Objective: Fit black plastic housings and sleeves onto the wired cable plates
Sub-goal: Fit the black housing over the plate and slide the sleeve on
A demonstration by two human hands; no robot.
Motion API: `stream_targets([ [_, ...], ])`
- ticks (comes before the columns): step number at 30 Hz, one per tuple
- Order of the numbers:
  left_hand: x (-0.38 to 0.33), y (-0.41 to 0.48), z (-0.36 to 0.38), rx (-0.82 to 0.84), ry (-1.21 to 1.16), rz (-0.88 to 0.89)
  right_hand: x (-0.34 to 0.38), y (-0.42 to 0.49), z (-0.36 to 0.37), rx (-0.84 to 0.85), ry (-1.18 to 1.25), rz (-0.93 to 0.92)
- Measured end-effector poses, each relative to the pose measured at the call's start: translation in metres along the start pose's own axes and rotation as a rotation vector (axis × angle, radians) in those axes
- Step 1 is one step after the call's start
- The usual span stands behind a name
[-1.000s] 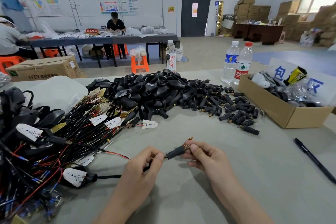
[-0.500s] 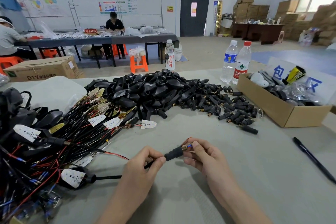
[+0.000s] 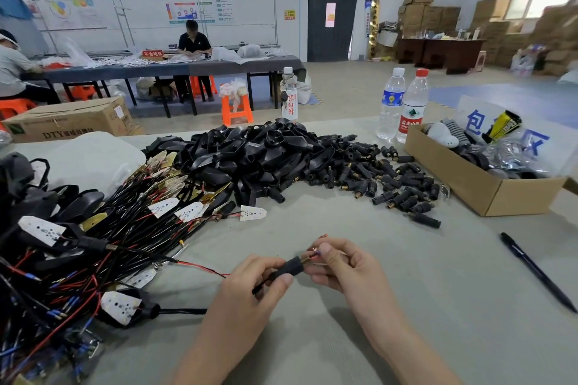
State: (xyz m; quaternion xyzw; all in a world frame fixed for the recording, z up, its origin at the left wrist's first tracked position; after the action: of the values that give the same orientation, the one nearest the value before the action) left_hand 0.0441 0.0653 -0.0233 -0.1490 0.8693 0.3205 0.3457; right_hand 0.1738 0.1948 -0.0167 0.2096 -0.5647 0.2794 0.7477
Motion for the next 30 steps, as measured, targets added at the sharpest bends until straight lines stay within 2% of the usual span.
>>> stream_targets([
  [4,0.002,0.0,-0.001,-0.057,0.009,-0.037,0.006,0.0,-0.008,-0.094,-0.079,-0.089],
  [11,0.006,-0.001,0.002,-0.051,-0.014,-0.042,-0.003,-0.001,-0.001,0.073,0.062,0.016],
  [16,0.001,0.0,-0.001,-0.103,0.007,0.008,-0.007,0.002,0.0,0.01,0.126,0.033],
  [18,0.0,0.0,-0.002,-0.112,0.014,0.029,-0.006,0.001,0.002,0.056,0.212,0.074],
  [21,0.0,0.0,-0.002,-0.098,0.032,0.056,-0.001,-0.003,0.005,0.095,0.179,0.081],
  [30,0.007,-0.001,-0.009,-0.016,0.176,0.043,-0.001,0.001,0.001,-0.012,0.15,0.037],
])
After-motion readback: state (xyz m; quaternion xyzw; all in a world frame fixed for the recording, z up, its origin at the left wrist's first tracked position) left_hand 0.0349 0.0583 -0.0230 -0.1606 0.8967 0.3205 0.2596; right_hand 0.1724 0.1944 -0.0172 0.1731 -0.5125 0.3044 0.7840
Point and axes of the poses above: each hand's wrist, its own y-axis towards the middle knuckle, its own z-axis out of the palm, x = y × z, the point moved 2 cm from there along y, towards the middle knuckle, and after that the axes turned 1 degree about z, right-handed, at the moved point
